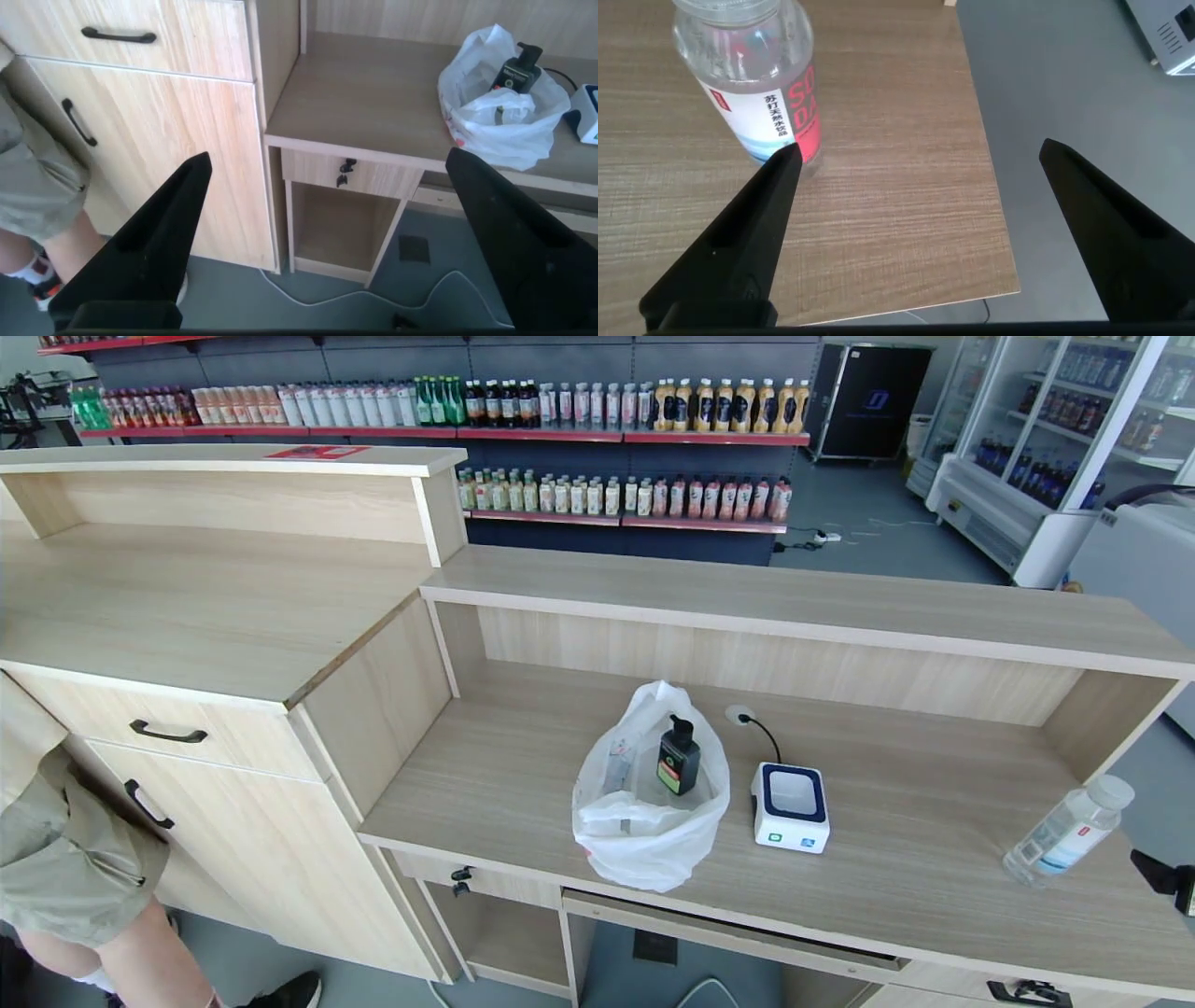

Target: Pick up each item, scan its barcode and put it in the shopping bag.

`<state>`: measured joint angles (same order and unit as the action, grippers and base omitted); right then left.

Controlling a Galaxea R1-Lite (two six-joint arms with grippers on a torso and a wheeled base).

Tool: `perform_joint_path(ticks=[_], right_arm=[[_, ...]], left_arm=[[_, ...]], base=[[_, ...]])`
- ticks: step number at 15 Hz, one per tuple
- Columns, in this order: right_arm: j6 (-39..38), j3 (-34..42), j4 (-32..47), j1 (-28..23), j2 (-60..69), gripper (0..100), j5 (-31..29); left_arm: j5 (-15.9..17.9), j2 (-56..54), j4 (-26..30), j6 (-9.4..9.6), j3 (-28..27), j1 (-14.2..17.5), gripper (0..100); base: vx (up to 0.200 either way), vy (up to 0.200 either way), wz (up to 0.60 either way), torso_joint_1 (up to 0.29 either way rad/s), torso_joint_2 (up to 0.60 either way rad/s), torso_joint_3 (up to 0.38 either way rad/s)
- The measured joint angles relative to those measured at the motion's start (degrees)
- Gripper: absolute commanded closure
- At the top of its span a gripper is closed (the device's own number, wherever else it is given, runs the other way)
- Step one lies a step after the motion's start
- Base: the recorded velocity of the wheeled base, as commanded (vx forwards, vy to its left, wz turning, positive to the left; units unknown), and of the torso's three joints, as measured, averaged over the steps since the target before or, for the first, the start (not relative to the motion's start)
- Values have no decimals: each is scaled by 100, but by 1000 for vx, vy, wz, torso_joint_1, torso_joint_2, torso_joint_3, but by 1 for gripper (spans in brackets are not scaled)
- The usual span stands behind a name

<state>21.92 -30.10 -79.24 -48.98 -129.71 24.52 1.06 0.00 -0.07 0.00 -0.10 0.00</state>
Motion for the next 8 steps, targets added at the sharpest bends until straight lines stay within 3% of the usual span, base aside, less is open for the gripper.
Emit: perform_joint_path(ticks=[8], right_arm=[[9,-330,-227,325,-393,0,-2]], left_arm=[[2,0,0,0,0,0,0]], base=[[0,0,0,0,0,0]])
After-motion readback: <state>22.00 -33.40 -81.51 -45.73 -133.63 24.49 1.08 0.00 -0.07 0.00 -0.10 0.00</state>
